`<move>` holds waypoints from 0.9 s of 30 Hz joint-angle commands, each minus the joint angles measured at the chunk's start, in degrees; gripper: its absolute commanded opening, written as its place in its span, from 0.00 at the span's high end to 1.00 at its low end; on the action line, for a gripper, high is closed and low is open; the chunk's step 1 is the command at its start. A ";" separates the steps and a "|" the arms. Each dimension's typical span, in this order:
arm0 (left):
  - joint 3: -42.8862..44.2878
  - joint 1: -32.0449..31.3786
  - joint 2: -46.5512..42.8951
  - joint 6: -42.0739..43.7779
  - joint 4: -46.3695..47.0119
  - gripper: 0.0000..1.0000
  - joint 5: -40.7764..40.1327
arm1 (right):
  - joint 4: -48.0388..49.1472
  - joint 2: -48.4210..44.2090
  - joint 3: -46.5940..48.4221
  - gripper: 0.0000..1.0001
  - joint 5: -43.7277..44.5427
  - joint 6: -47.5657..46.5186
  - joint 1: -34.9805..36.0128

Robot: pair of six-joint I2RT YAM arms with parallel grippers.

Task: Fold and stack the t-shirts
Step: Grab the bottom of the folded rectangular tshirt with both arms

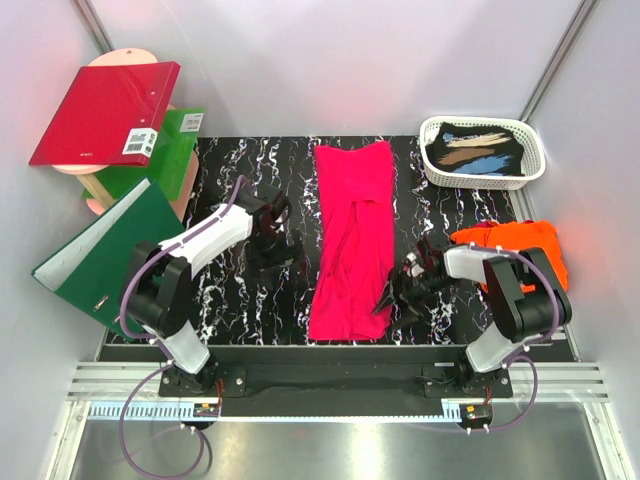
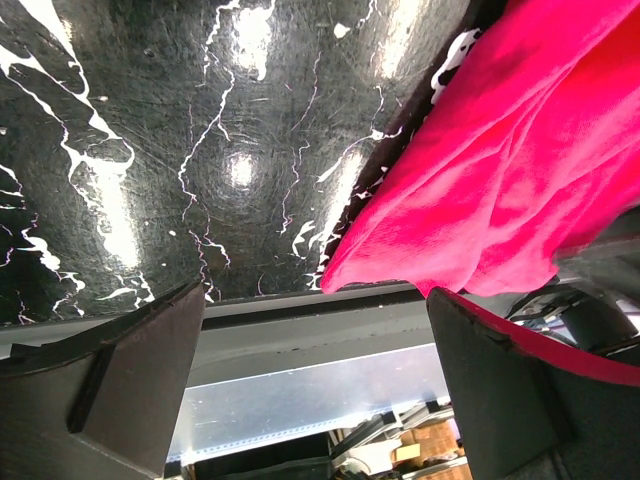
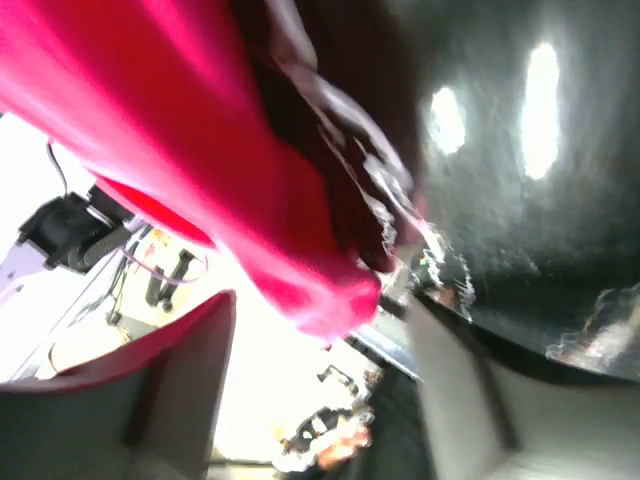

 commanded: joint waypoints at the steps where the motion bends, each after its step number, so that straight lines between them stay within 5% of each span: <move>1: -0.83 -0.09 -0.97 2.05 0.95 0.01 2.35 | -14.82 -4.55 -3.69 0.00 5.15 4.64 1.19; 6: -8.56 -1.58 -3.70 1.53 7.26 0.01 4.11 | -16.49 -15.64 -3.32 0.00 6.75 9.21 1.19; 12: -13.33 -8.86 -3.27 -1.37 12.37 0.21 5.87 | -12.37 -18.01 -9.30 0.00 7.53 11.50 1.19; 27: -9.63 -15.03 7.28 -1.81 14.66 0.13 8.68 | 0.29 -8.18 -1.24 0.00 6.05 14.76 1.19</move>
